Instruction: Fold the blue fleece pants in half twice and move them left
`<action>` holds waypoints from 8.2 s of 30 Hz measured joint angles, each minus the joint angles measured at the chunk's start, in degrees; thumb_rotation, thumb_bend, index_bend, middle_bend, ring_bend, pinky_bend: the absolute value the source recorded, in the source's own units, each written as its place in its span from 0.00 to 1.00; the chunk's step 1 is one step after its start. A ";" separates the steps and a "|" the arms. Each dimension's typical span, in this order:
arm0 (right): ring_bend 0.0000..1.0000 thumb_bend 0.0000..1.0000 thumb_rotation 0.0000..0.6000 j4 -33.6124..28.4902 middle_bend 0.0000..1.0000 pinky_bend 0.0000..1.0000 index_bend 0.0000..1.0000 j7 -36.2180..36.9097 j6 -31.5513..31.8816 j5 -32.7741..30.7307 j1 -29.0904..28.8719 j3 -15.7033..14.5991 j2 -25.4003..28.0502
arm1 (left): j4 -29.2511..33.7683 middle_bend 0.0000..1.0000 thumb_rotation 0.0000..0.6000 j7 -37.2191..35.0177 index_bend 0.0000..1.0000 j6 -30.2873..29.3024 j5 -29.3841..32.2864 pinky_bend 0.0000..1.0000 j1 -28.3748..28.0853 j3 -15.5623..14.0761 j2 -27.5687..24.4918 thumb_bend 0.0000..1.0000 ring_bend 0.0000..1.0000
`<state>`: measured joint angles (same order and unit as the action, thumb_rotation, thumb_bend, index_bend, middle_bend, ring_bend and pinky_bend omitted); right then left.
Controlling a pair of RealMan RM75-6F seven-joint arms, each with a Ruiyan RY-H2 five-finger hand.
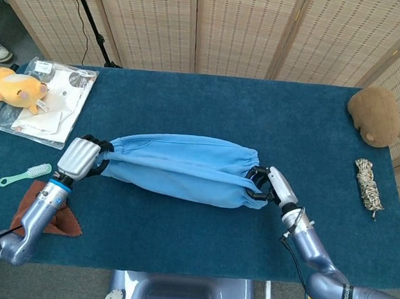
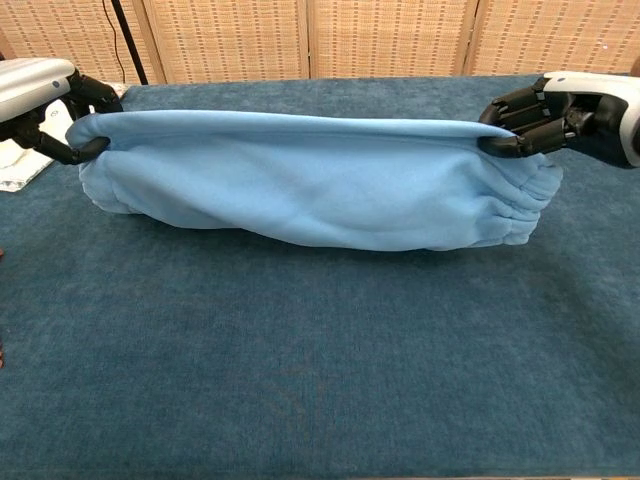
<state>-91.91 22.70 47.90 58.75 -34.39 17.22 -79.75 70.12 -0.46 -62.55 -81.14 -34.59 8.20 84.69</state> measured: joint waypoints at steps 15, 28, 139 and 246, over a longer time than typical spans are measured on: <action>0.48 0.53 1.00 13.45 0.48 0.51 0.69 -2.93 -7.63 -8.83 -7.01 3.85 -4.30 | -9.26 0.56 1.00 1.23 0.70 6.29 5.36 0.38 -4.50 3.03 4.32 0.46 0.51; 0.47 0.54 1.00 26.04 0.48 0.51 0.69 0.53 -14.88 -11.27 -10.67 5.72 -9.22 | -18.27 0.48 1.00 2.57 0.61 10.93 7.96 0.34 -8.34 3.91 9.77 0.44 0.41; 0.33 0.67 1.00 67.63 0.38 0.44 0.64 12.36 18.18 35.96 -9.66 -17.60 -25.98 | 27.94 0.00 1.00 0.97 0.00 -6.96 10.51 0.00 15.62 -0.38 -25.55 0.17 0.00; 0.00 0.00 1.00 23.67 0.00 0.05 0.00 -17.97 4.77 10.93 -28.63 4.75 -18.26 | 22.24 0.00 1.00 -10.41 0.00 -1.24 -2.91 0.00 11.53 -2.25 -25.68 0.15 0.00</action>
<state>-68.24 4.73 52.67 69.68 -63.01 21.97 -98.00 92.36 -10.87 -63.79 -84.04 -23.06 5.95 59.01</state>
